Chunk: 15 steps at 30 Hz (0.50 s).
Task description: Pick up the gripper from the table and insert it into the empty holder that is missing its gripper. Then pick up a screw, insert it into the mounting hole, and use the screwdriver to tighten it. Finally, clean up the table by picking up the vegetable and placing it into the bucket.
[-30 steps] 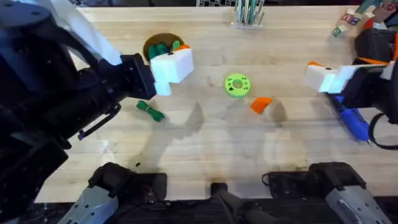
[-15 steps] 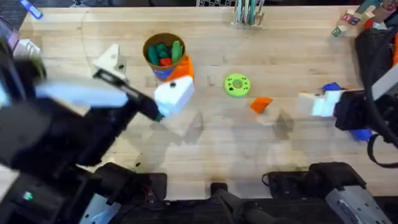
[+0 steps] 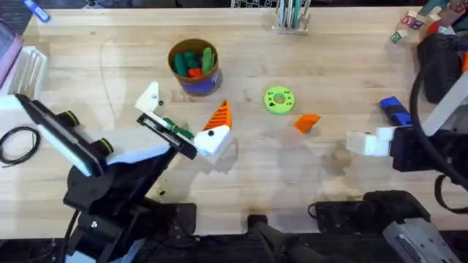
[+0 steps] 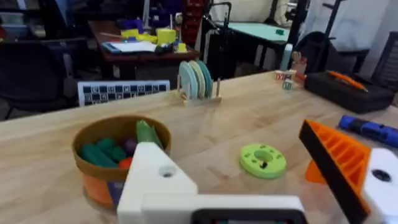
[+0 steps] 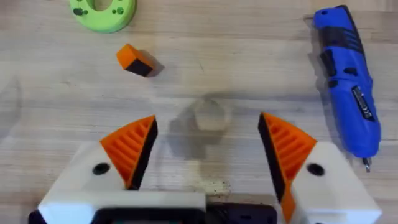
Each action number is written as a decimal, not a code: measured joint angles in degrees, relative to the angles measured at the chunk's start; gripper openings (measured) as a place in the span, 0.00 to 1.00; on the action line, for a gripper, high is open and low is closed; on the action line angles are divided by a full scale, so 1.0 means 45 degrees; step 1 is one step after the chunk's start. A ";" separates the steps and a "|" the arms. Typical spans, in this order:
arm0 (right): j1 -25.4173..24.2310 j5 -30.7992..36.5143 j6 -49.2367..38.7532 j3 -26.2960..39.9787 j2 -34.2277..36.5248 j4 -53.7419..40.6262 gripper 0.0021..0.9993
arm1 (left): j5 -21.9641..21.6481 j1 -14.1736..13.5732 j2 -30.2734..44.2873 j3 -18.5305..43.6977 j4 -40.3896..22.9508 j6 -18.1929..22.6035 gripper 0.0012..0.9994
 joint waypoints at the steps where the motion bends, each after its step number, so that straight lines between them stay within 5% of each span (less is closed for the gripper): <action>1: 0.0000 0.0000 0.0005 0.0000 -0.0005 0.0003 0.99 | 0.0022 -0.0003 -0.0009 0.0000 -0.0383 -0.0001 0.99; 4: 0.0000 0.0000 0.0005 0.0000 -0.0005 0.0003 0.99 | 0.0113 -0.0001 -0.0008 -0.0001 -0.1971 0.0006 0.99; 15: 0.0000 0.0000 0.0005 0.0000 -0.0003 0.0000 0.99 | 0.0192 0.0000 0.0059 0.0000 -0.2041 0.0005 0.99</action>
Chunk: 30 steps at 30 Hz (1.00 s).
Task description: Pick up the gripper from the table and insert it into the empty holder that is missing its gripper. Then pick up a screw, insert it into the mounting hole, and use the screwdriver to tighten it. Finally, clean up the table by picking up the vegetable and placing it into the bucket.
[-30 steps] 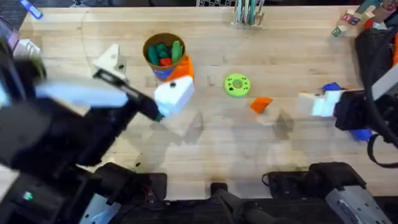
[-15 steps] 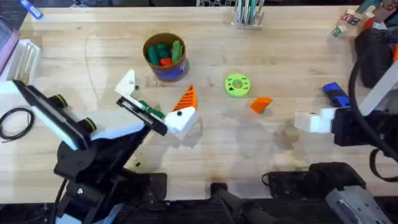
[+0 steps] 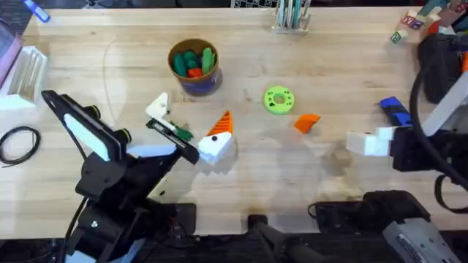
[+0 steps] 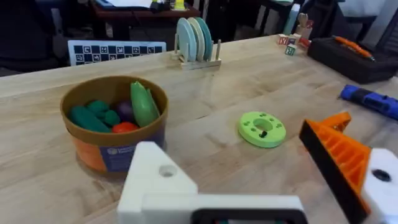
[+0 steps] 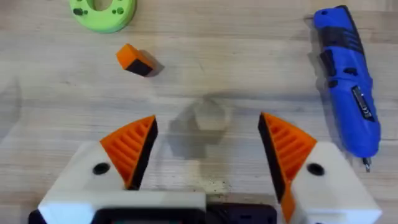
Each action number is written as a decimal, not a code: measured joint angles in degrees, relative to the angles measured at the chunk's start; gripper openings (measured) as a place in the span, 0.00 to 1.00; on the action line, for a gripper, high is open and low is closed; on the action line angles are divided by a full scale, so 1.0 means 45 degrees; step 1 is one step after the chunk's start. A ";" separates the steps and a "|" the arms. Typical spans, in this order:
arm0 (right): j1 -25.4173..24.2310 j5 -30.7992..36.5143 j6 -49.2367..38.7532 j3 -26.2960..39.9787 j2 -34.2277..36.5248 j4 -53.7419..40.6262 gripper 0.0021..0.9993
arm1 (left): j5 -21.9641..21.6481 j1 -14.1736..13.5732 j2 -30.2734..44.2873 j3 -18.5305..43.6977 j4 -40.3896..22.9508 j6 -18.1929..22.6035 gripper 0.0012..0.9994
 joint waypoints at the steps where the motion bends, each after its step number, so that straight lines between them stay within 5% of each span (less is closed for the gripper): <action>1: 0.0000 0.0000 0.0000 0.0000 -0.0002 0.0000 0.99 | -0.0003 0.0000 0.0000 0.0000 0.0000 0.0000 0.99; 16: 0.0000 0.0005 -0.0008 0.0000 0.0001 0.0088 0.99 | 0.0002 0.0000 0.0000 0.0000 0.0002 0.0000 0.99; 22: 0.0000 -0.0290 -0.0097 0.0000 -0.0002 0.1951 0.99 | 0.0090 0.0000 0.0000 0.0000 -0.0005 0.0000 0.99; 30: 0.0000 -0.2047 0.0078 0.0000 -0.0002 0.3059 0.99 | 0.2822 0.0000 0.0000 0.0000 0.0096 0.0000 0.99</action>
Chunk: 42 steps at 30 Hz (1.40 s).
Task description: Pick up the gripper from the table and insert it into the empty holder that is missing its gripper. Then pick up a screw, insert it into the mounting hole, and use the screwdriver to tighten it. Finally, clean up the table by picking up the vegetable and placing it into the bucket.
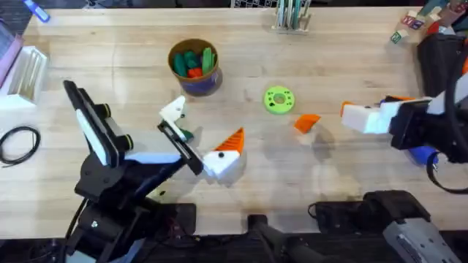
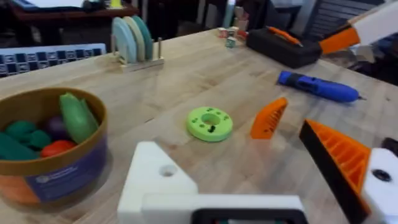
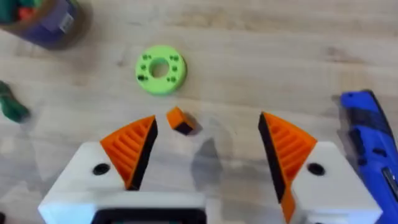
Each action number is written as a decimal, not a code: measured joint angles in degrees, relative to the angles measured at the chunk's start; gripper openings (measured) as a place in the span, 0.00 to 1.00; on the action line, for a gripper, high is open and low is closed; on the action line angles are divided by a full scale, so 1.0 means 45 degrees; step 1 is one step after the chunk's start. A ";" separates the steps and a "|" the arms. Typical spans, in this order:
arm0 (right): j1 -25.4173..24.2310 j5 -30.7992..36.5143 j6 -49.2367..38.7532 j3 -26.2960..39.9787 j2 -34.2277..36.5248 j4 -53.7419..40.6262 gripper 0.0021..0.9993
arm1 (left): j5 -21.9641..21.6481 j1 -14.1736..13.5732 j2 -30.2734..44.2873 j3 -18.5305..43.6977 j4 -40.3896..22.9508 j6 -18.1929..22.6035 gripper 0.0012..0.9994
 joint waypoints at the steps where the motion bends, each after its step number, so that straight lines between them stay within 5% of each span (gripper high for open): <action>1: 0.0000 -0.0096 0.0063 -0.0020 0.0005 0.0278 0.99 | 0.0454 0.0000 0.0000 0.0000 0.0001 0.0000 0.99; 8: 0.0408 -0.0544 -0.0441 0.0013 0.1615 -0.0134 0.99 | 0.2350 -0.0005 0.0000 0.0000 -0.0057 0.0000 0.99; 21: 0.3693 0.1416 -0.2969 0.1545 0.7628 -0.0545 0.98 | 0.2901 -0.0005 0.0000 0.0000 -0.0086 0.0000 0.99; 31: 0.3983 0.1931 -0.3337 0.1549 0.9233 0.0162 0.51 | 0.2901 -0.0005 0.0000 0.0000 -0.0086 0.0000 0.99; 38: 0.3983 0.1835 -0.3429 0.1552 0.9228 0.0311 0.03 | 0.2901 -0.0005 0.0000 0.0000 -0.0086 0.0000 0.99; 42: 0.3983 0.1487 -0.3434 0.1569 0.9167 0.0092 0.01 | 0.2901 -0.0005 0.0000 0.0000 -0.0086 0.0000 0.99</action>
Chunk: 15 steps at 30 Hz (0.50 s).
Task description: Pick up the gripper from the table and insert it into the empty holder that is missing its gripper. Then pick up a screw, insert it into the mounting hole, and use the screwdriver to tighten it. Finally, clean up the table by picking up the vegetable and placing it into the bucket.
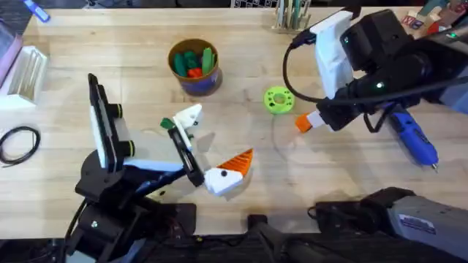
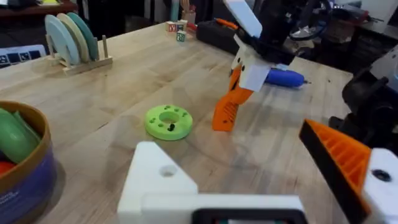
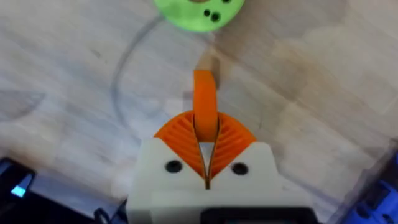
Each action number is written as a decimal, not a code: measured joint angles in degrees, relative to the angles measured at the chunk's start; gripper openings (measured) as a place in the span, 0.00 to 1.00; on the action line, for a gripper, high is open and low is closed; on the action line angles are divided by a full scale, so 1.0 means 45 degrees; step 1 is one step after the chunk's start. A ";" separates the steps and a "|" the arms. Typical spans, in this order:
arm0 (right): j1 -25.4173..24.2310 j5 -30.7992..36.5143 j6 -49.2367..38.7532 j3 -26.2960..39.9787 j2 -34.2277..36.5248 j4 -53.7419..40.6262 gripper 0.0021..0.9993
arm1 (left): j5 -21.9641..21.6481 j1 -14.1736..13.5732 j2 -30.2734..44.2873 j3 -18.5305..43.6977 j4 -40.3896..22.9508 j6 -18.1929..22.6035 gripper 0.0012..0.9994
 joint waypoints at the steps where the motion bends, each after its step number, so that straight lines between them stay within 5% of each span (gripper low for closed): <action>1: 0.0000 -0.0056 0.0005 0.0010 -0.0055 -0.0187 0.01 | 0.0000 0.0000 0.0000 0.0000 0.0000 0.0000 0.99; 9: -0.0068 -0.0767 0.0485 0.1160 -0.2223 -0.1451 0.01 | 0.0002 0.0000 0.0000 0.0000 0.0000 0.0000 0.99; 15: -0.1087 -0.3883 0.1743 0.0610 -0.4764 0.0874 0.01 | 0.0005 0.0000 0.0000 0.0000 -0.0005 0.0000 0.99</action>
